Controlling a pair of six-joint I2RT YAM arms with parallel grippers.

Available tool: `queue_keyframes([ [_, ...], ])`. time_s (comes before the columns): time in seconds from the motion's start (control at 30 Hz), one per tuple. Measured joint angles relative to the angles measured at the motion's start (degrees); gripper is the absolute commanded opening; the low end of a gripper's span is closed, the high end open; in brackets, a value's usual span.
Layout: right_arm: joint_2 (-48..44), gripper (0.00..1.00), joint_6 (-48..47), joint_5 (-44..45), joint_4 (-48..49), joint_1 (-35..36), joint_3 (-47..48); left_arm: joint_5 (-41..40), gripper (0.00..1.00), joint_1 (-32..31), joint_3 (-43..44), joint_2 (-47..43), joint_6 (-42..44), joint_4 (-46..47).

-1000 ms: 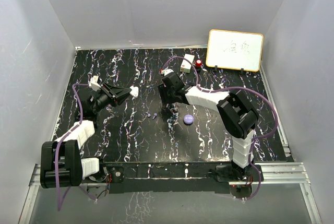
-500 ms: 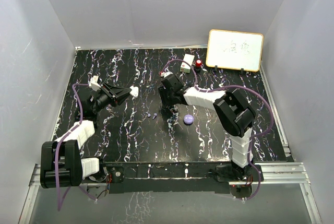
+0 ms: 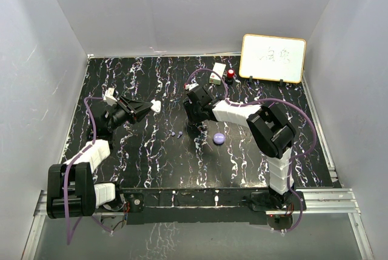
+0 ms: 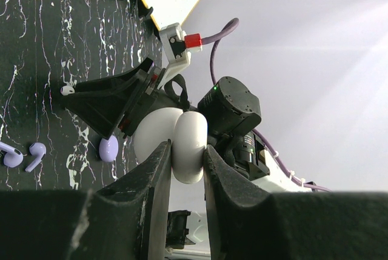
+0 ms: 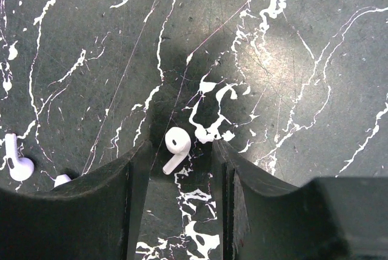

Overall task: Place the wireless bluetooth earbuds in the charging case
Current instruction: Adjust the earbud at the center of the board.

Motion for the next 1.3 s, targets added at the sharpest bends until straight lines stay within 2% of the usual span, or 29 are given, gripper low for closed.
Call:
queue_keyframes([
  [0.63, 0.85, 0.35, -4.22, -0.04, -0.09, 0.0, 0.92, -0.09, 0.0, 0.0, 0.0, 0.0, 0.04, -0.02],
  [0.97, 1.05, 0.23, -5.03, -0.02, -0.42, 0.0, 1.22, -0.09, 0.0, 0.0, 0.0, 0.0, 0.24, -0.02],
  [1.3, 1.14, 0.18, -5.31, 0.0, -0.85, 0.0, 1.51, -0.07, 0.0, 0.0, 0.0, 0.07, 0.31, -0.02],
])
